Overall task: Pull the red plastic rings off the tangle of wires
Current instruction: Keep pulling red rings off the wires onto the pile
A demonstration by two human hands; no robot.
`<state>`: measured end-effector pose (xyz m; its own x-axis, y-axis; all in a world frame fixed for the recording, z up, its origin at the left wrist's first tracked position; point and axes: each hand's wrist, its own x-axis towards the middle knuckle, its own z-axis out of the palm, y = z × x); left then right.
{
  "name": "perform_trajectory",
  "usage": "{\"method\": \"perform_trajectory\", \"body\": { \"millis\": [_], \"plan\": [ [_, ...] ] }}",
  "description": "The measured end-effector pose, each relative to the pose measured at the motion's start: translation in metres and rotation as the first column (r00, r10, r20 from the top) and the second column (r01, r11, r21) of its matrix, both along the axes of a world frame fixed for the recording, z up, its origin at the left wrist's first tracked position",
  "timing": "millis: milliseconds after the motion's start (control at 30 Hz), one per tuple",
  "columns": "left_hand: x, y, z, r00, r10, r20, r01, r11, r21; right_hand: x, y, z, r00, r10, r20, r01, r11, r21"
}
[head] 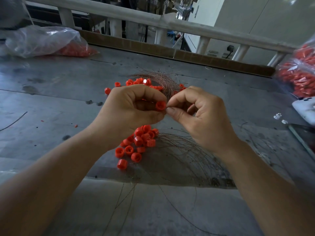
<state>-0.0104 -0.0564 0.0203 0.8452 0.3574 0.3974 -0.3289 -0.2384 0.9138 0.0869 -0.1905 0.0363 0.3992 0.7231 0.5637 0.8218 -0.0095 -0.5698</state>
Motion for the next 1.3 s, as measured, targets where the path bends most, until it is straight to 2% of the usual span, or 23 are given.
{"method": "perform_trajectory", "body": {
  "millis": [200, 433, 700, 833, 1000, 1300],
  "plan": [
    [-0.002, -0.001, 0.003, 0.995, -0.096, 0.025, 0.099, 0.984, -0.148, 0.002, -0.002, 0.003, 0.999, -0.035, -0.029, 0.036, 0.999, 0.005],
    [-0.003, -0.003, 0.005, 0.996, -0.084, 0.005, 0.084, 0.995, -0.057, 0.002, -0.003, 0.005, 0.998, -0.041, -0.048, 0.04, 0.999, -0.019],
    [-0.003, 0.0, 0.004, 0.998, -0.066, -0.014, 0.065, 0.995, -0.075, 0.001, -0.003, 0.007, 0.998, -0.024, -0.062, 0.021, 0.999, -0.047],
    [-0.001, 0.002, 0.003, 0.997, -0.075, -0.009, 0.073, 0.986, -0.148, 0.002, -0.004, 0.01, 0.99, -0.008, -0.141, 0.001, 0.999, -0.048],
    [-0.002, 0.004, 0.004, 0.989, -0.149, 0.013, 0.147, 0.955, -0.256, 0.003, -0.005, 0.013, 0.943, 0.061, -0.328, -0.071, 0.997, -0.02],
    [-0.004, 0.004, 0.005, 0.962, -0.268, 0.056, 0.272, 0.913, -0.304, 0.004, -0.007, 0.016, 0.842, 0.123, -0.526, -0.131, 0.991, 0.021]
  ]
}}
